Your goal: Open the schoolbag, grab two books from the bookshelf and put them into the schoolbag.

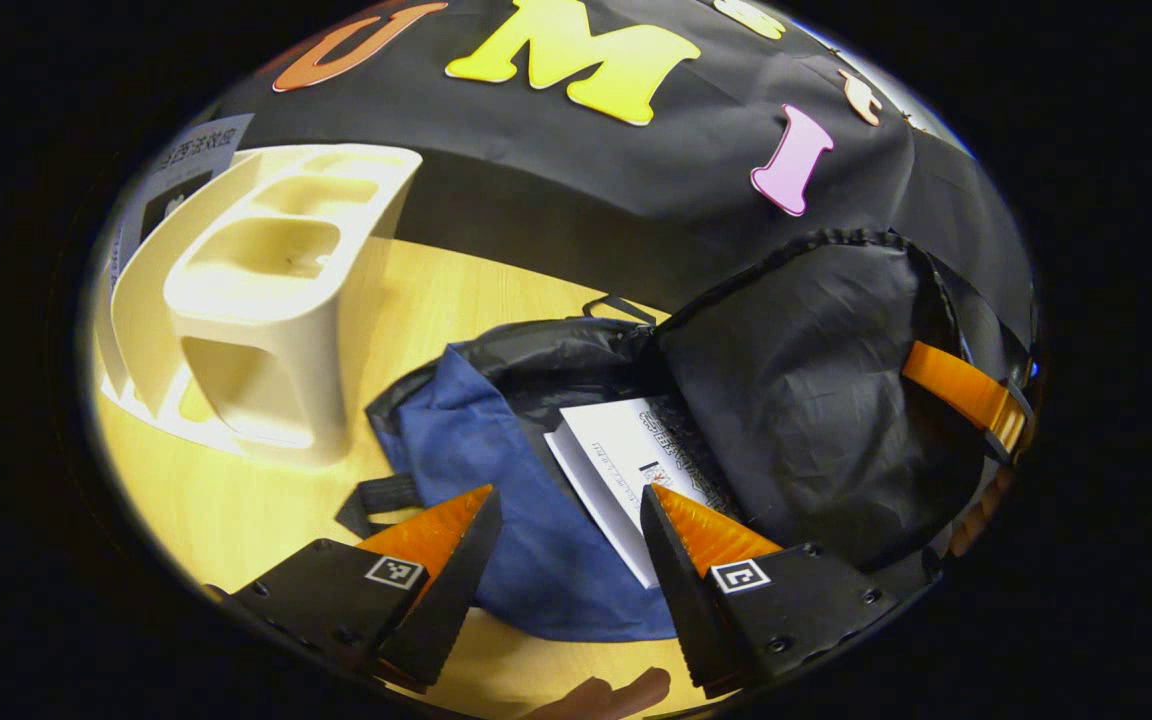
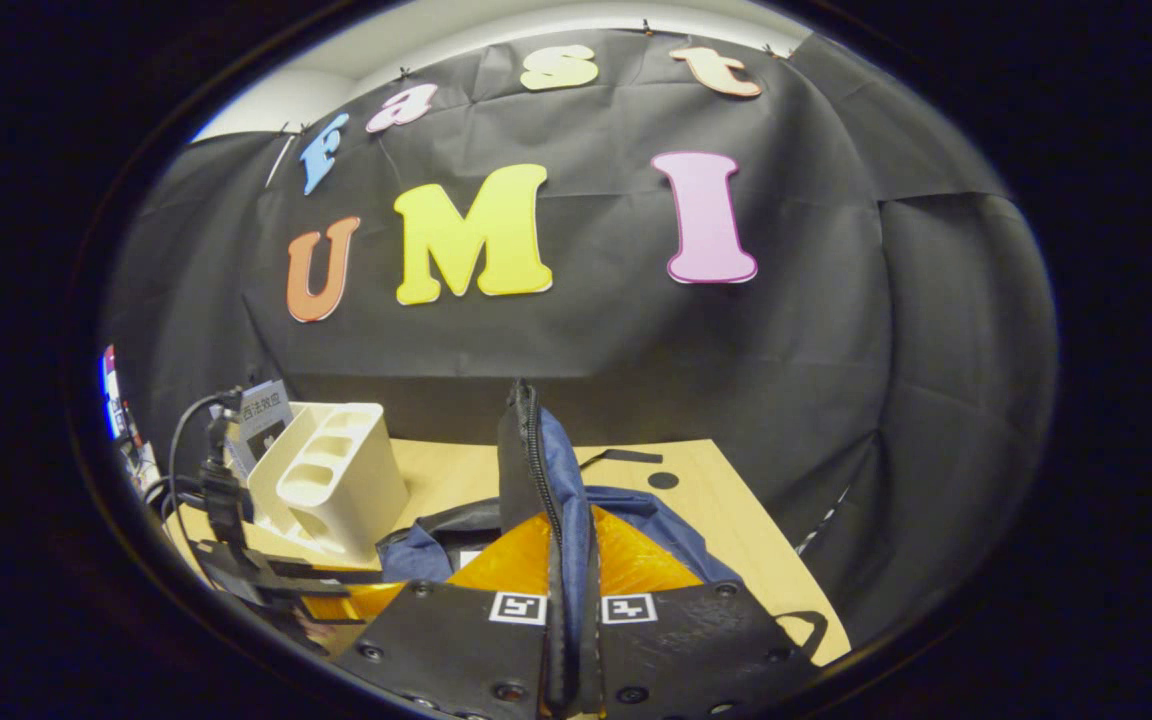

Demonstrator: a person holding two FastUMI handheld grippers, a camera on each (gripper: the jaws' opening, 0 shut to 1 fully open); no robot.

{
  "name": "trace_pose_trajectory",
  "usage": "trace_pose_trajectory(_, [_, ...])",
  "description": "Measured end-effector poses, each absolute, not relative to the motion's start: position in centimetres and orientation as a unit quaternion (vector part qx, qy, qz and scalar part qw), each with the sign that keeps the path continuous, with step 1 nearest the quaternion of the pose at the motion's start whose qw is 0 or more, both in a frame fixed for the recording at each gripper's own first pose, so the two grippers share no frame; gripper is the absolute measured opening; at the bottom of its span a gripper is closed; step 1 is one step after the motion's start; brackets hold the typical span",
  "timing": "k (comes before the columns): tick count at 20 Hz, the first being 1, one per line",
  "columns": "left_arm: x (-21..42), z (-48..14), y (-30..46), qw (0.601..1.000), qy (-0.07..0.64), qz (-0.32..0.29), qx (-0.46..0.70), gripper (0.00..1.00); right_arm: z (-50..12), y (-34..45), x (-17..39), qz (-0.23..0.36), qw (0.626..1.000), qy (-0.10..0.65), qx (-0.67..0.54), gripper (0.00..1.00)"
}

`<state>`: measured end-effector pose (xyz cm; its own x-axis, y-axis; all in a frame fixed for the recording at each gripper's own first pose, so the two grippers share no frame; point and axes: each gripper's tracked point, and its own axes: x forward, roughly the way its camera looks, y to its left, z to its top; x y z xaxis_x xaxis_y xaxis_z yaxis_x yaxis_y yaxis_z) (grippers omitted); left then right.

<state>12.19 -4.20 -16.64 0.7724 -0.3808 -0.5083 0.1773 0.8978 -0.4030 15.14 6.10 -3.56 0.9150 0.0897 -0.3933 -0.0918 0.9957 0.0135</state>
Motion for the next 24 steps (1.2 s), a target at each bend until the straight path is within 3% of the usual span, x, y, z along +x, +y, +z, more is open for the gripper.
trace_pose_trajectory(11, [10.9,-7.3,8.7,0.974,0.187,-0.080,-0.097,0.88,-4.2,8.9,15.5,0.044,0.977,0.209,0.000,0.05])
trace_pose_trajectory(24, [17.2,3.0,23.0,0.988,0.151,0.031,-0.029,0.88,-4.8,10.5,15.4,0.044,0.975,0.218,-0.017,0.05])
